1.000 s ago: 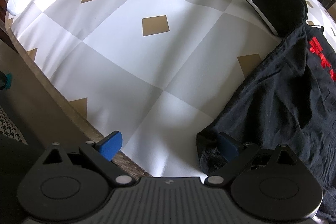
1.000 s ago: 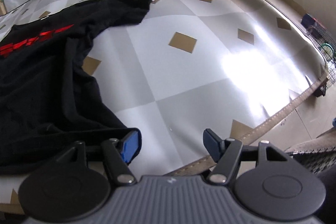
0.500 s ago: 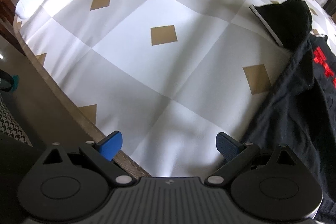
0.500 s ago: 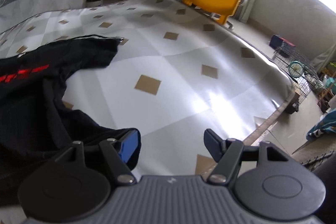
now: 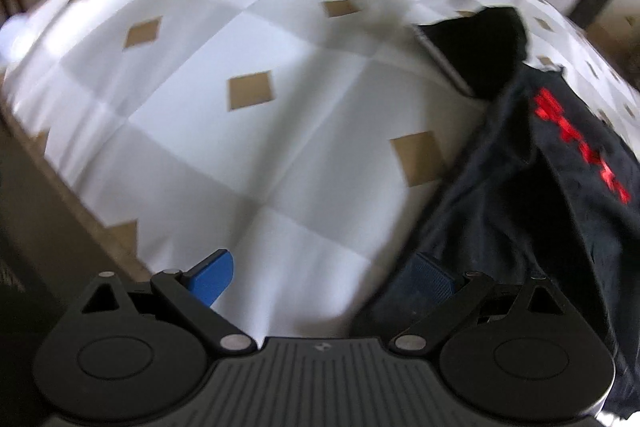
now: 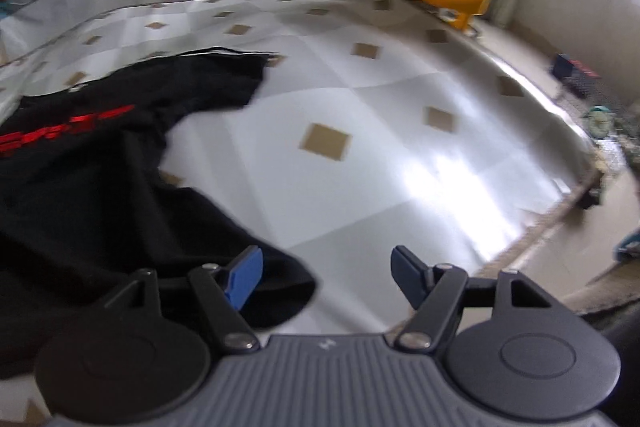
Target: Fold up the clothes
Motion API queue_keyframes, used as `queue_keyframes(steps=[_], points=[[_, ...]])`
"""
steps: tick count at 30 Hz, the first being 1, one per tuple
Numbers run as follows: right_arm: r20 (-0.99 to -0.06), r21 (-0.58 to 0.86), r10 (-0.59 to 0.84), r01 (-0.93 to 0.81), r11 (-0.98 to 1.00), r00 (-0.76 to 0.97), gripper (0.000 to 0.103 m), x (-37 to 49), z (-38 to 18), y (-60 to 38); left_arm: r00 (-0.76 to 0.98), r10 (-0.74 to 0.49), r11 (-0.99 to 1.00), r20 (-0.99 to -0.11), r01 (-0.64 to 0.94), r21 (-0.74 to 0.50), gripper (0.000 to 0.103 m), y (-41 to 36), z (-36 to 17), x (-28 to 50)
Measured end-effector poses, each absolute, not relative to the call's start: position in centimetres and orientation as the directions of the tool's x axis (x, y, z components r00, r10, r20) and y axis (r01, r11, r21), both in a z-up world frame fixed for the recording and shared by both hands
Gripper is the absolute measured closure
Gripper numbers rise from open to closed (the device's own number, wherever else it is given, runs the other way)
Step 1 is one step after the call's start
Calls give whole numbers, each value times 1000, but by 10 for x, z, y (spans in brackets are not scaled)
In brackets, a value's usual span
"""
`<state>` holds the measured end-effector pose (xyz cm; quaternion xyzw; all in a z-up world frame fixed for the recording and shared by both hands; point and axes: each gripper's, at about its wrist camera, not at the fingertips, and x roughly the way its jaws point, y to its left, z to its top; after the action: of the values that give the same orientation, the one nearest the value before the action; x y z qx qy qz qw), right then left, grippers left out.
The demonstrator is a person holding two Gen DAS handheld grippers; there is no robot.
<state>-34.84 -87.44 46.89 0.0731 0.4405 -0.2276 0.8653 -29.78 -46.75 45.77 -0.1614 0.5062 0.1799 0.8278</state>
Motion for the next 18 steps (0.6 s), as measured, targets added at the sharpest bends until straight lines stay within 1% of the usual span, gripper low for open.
queue_keyframes(steps=[3,7,11,18], points=[[-797,-31,-254,383,923,548,34,-344,469,-861,456,122,919,-882,-388,-74,7,-485,462,-294],[-793,-26,-182,266,964,582,34,-339,467,-837,484,82,951,-871,-299,-76,7,-503,463,-290],[-794,-57,-159,188,980,586,34,-334,462,-816,485,84,969,-871,-243,-42,7,-519,460,-285],[-803,-49,-122,140,989,583,34,-330,455,-799,503,76,987,-861,-158,-5,7,-544,454,-278]])
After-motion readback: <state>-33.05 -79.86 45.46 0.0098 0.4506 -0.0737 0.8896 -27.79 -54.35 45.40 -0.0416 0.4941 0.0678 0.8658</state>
